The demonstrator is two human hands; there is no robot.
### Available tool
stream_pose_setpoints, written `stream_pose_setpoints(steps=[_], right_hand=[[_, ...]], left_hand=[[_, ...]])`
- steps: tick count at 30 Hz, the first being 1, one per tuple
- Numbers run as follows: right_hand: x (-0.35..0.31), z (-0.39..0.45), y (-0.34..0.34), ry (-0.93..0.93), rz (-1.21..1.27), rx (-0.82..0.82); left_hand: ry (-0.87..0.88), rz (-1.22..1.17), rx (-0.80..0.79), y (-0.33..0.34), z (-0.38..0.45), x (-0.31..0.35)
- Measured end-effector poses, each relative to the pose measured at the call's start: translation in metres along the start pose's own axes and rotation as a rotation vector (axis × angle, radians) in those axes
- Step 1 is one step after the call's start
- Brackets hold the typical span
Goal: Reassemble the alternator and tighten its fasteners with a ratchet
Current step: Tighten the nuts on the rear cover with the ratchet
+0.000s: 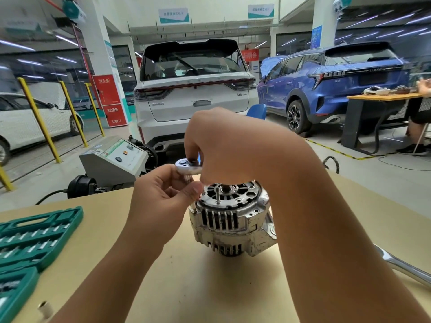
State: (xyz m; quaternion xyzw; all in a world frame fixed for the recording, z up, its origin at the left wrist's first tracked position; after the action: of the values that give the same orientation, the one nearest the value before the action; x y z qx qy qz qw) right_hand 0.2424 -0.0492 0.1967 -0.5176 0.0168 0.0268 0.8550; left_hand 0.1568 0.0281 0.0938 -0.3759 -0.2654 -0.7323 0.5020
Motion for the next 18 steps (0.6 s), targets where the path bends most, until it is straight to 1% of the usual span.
stream_pose_setpoints(steps=[3, 6, 8, 11, 14, 18], right_hand=[[0.006, -0.001, 0.000, 0.022, 0.040, -0.028], [0.012, 0.002, 0.006, 0.064, 0.040, -0.006], [0.010, 0.003, 0.008, 0.037, 0.011, -0.007], [0.010, 0.000, 0.006, 0.013, 0.020, -0.064], [0.009, -0.001, 0.003, 0.008, 0.043, -0.076], [-0.002, 0.002, 0.003, -0.017, 0.012, -0.033]], left_hand=[[0.020, 0.026, -0.030, 0.000, -0.002, 0.000], [-0.038, -0.039, -0.095, 0.002, -0.004, -0.004], [-0.059, -0.062, -0.085, 0.005, -0.004, -0.007], [-0.049, -0.058, -0.048, 0.007, -0.004, -0.008], [-0.055, -0.075, -0.068, 0.007, -0.005, -0.007], [-0.055, -0.086, -0.121, 0.004, -0.006, -0.003]])
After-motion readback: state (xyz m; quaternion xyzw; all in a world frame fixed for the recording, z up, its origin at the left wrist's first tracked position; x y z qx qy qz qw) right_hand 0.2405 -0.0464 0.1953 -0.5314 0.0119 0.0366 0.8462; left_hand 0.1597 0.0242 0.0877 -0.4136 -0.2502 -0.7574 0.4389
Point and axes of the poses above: each hand's wrist, its own z-axis towards the middle knuckle, its own y-axis out of the palm, x = y × z, the point moved 8 cm from there along z, towards the middle knuckle, and after that the axes turned 8 degrees about x, right-handed, at the moved point
